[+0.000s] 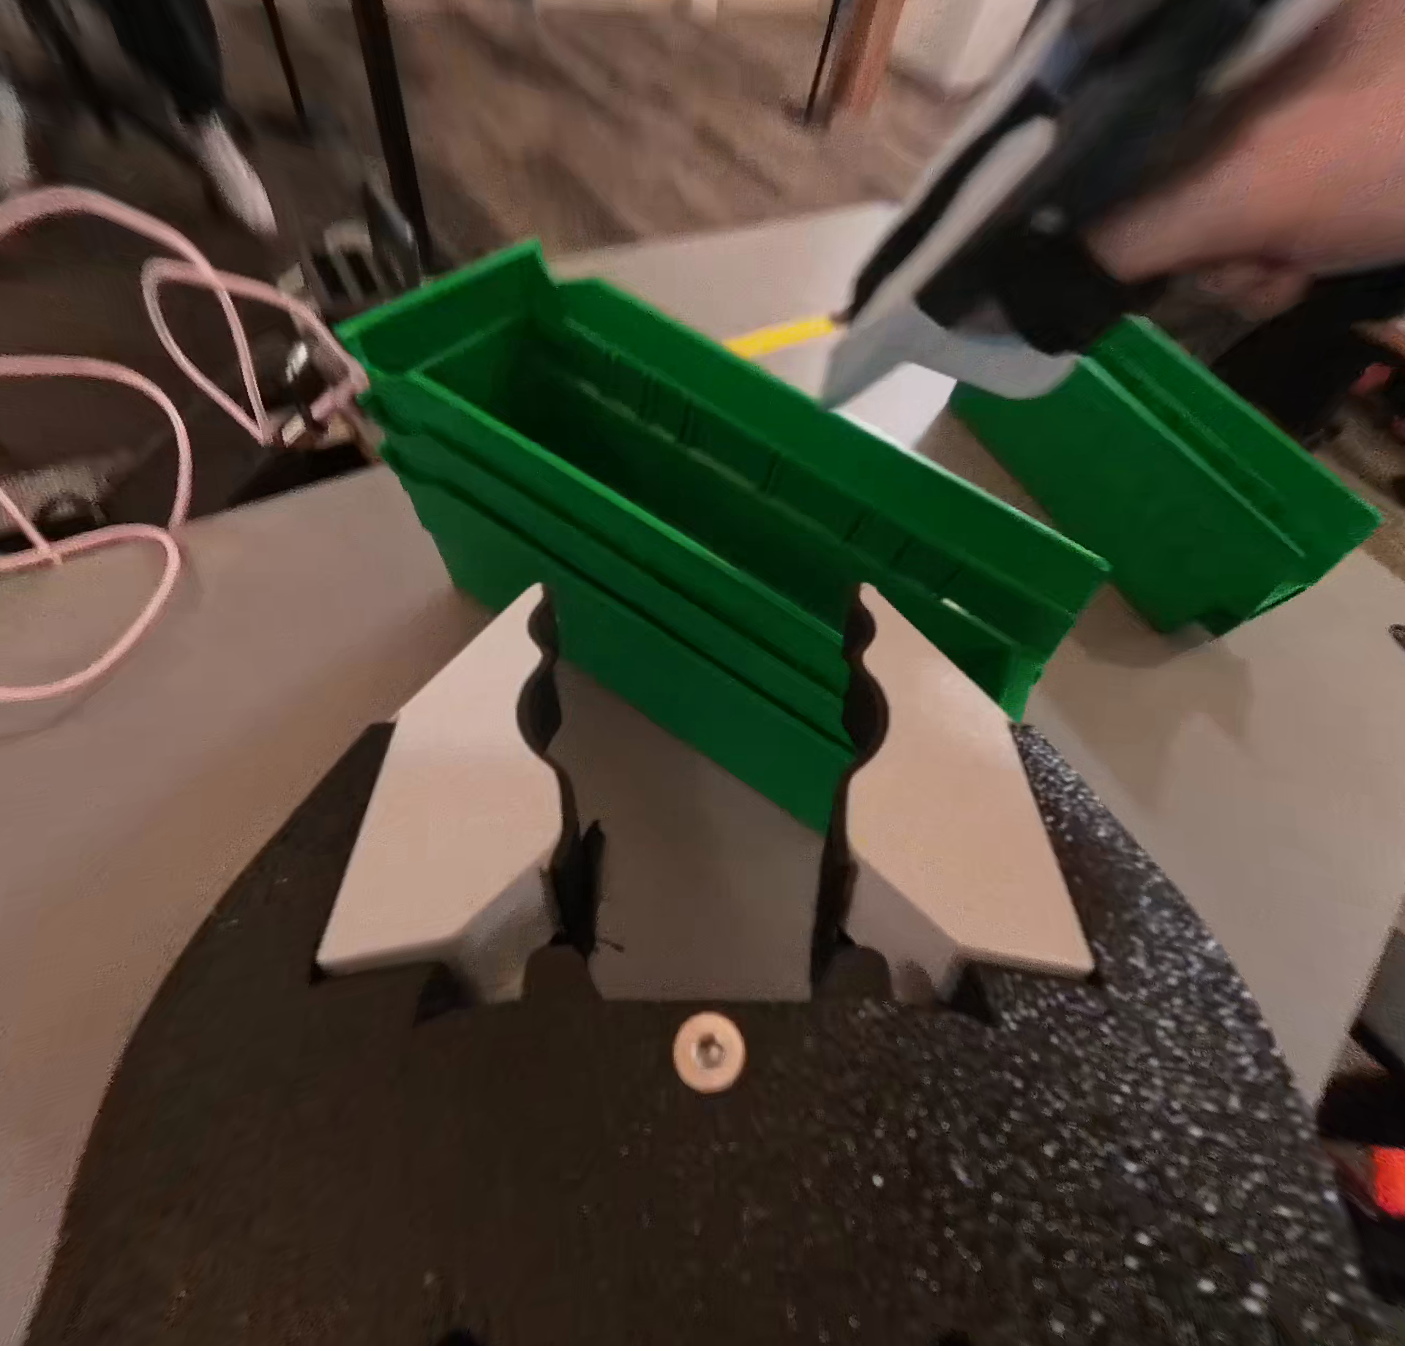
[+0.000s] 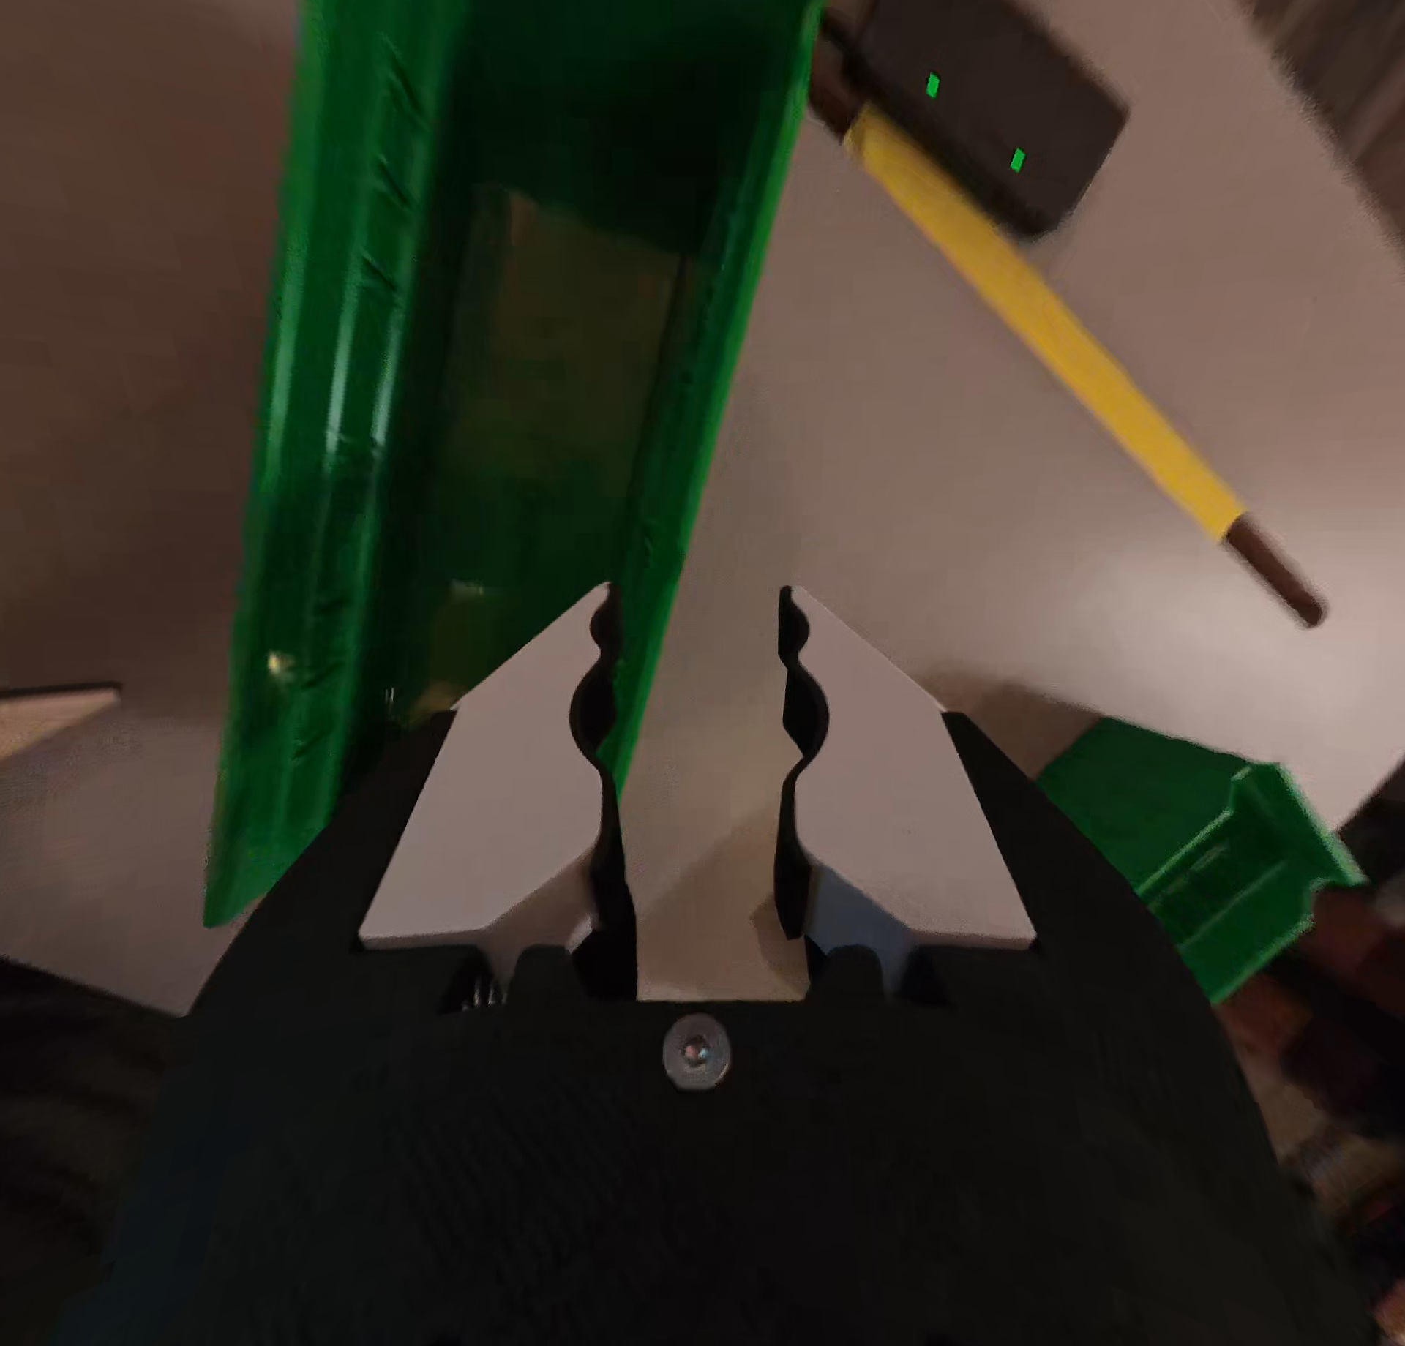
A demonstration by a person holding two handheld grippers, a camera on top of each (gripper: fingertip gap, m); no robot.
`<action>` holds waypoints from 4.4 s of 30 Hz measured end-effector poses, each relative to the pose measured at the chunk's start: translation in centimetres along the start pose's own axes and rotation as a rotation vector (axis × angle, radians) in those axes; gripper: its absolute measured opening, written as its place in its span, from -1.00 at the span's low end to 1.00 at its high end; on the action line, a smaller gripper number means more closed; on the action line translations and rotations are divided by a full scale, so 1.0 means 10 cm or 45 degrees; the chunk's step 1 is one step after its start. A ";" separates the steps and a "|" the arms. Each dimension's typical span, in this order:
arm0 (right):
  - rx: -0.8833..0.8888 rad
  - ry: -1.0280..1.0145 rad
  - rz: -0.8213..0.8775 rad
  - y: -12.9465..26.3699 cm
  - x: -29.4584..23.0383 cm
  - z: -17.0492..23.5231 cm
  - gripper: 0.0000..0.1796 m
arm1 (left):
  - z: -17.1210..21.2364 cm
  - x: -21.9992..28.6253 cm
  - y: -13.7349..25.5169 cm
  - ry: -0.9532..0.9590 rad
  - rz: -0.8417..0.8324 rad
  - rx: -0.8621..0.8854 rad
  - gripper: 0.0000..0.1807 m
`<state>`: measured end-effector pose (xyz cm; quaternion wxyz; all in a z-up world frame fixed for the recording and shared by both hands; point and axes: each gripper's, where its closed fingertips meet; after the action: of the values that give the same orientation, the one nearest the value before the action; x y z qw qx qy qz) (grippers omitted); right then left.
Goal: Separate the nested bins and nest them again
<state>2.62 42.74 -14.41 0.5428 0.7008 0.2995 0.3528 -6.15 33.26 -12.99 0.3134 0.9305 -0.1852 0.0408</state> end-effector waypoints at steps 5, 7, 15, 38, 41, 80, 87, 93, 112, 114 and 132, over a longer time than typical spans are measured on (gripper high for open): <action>0.005 -0.046 -0.153 -0.24 -0.04 0.10 -0.77 | 0.11 0.02 -0.34 0.173 0.068 -0.435 -0.23; 0.014 -0.006 -0.178 -0.24 -0.12 0.10 -0.93 | 0.16 -0.02 -0.42 0.156 0.004 -0.517 -0.43; -0.033 0.038 -0.124 -0.21 -0.18 0.10 -0.95 | 0.20 0.01 -0.48 0.060 -0.125 -0.775 -0.84; 0.254 0.034 -0.330 0.41 -0.54 -0.15 -0.94 | -0.17 -0.31 0.09 0.126 -0.193 -0.654 -0.93; 0.269 0.032 -0.330 0.51 -0.52 -0.15 -0.95 | -0.20 -0.26 0.13 0.115 -0.176 -0.661 -0.92; -0.044 -0.259 -0.215 -0.61 1.18 1.71 -0.94 | 0.08 1.48 -1.89 -0.182 0.069 -0.883 -0.89; -0.041 -0.209 -0.093 -0.74 1.27 1.78 -0.79 | 0.12 1.54 -2.01 -0.262 0.036 -0.814 -0.63; 0.389 -0.202 0.095 -0.13 1.39 1.61 -0.40 | -0.36 1.58 -1.59 -0.386 0.038 -0.324 -0.34; 0.546 0.009 -0.467 -0.22 -0.61 0.31 -0.32 | 0.25 -0.37 -0.07 0.236 -0.041 -0.096 -0.06; 0.484 -0.019 -0.469 -0.37 -0.65 0.23 -0.28 | 0.32 -0.42 0.06 0.225 -0.053 -0.051 -0.07; 0.379 0.038 -0.454 -0.51 -1.29 -0.40 -0.68 | 1.47 -1.53 1.67 0.570 -0.233 0.437 -0.14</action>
<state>-8.22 35.78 -20.88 0.4828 0.7037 0.4755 0.2136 -27.14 17.09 -18.22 0.1869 0.9505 -0.0173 0.2475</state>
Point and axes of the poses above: each gripper's, where its closed fingertips meet, y back along the fingers, z out of its underside, x = y × z across the jaws, and after that the axes turned 9 degrees about -x, right-handed
